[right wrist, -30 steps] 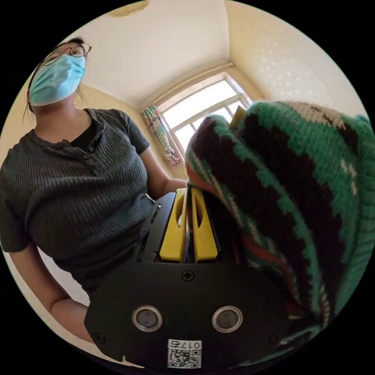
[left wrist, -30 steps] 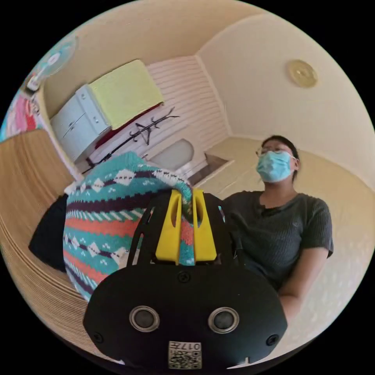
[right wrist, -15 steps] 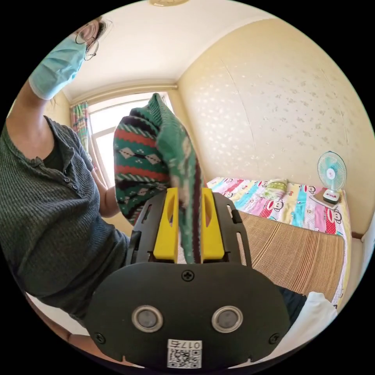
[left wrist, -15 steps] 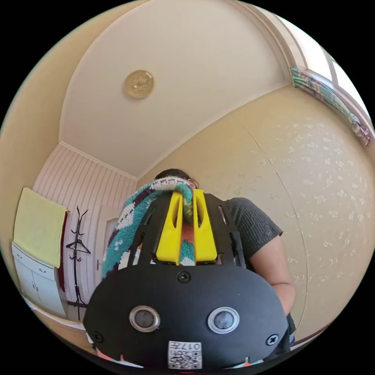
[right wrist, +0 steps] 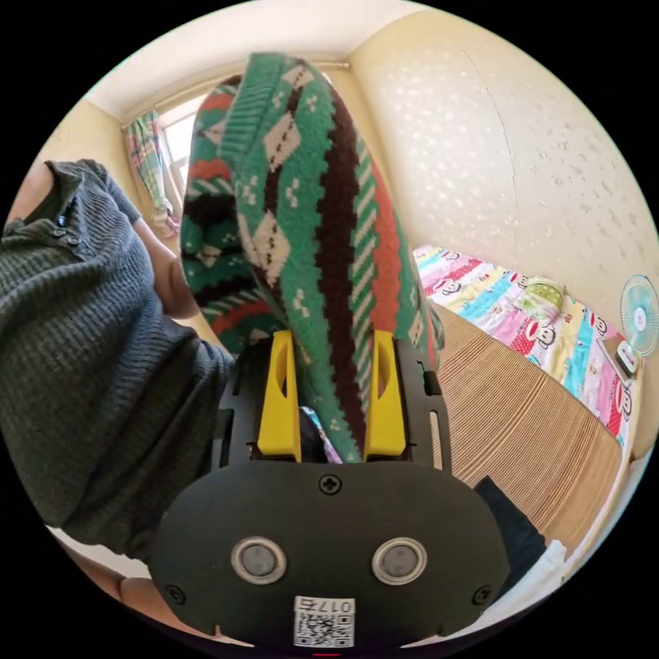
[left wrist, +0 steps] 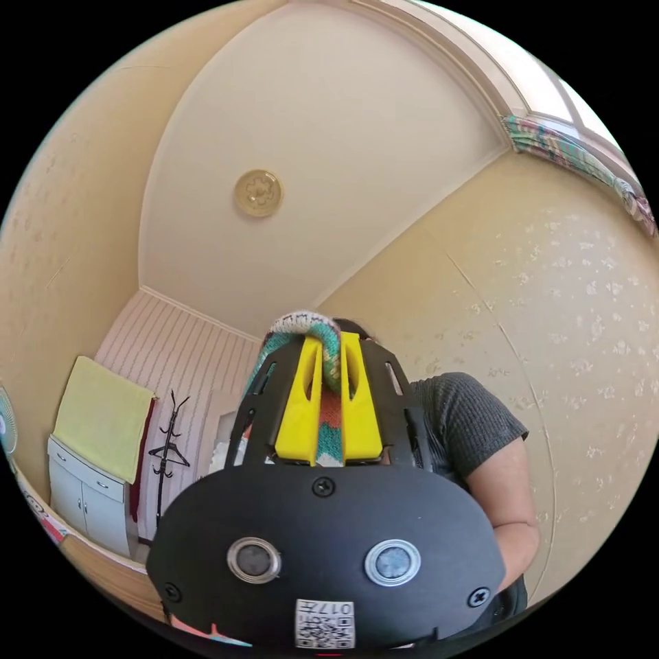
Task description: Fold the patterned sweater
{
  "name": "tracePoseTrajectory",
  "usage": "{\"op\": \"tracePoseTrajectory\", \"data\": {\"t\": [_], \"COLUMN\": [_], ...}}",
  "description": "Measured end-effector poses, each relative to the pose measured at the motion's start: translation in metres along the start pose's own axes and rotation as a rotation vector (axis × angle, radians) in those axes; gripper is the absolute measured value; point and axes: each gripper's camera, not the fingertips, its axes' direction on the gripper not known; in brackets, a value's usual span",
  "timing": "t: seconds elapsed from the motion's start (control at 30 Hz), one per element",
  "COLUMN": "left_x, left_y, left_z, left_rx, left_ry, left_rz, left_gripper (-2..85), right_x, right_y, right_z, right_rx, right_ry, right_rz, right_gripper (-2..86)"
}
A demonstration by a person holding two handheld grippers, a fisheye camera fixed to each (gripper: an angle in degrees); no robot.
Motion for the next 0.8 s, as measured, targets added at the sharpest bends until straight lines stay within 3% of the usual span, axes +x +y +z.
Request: {"op": "tracePoseTrajectory", "data": {"t": [0.07,0.2,0.43,0.57,0.7,0.8], "left_x": [0.008,0.039,0.117,0.157,0.179,0.193], "left_y": [-0.004,-0.02,-0.058,-0.071,-0.053,-0.03], "left_z": [0.001,0.004,0.017,0.034,0.05,0.081], "left_rx": [0.004,-0.042,-0.325,-0.567,-0.639,-0.448], "left_ry": [-0.02,-0.12,-0.343,-0.824,-1.285,-1.294], "left_rz": [-0.003,0.002,-0.013,-0.189,-0.323,-0.257], "left_gripper": [4.7,4.8,4.9,4.4,4.1,4.1], "right_x": [-0.01,0.003,-0.01,-0.053,-0.099,-0.132], "right_y": [-0.007,-0.024,-0.077,-0.095,-0.095,-0.089], "right_z": [0.013,-0.001,-0.09,-0.121,-0.131,-0.148], "right_rx": [0.009,0.017,0.34,0.495,0.603,0.709], "right_ry": [0.081,0.362,0.582,0.64,0.66,0.782], "right_rz": [-0.015,0.072,0.089,0.025,-0.081,-0.107], "right_gripper": [5.9,4.4,3.9,3.7,3.6,3.6]}}
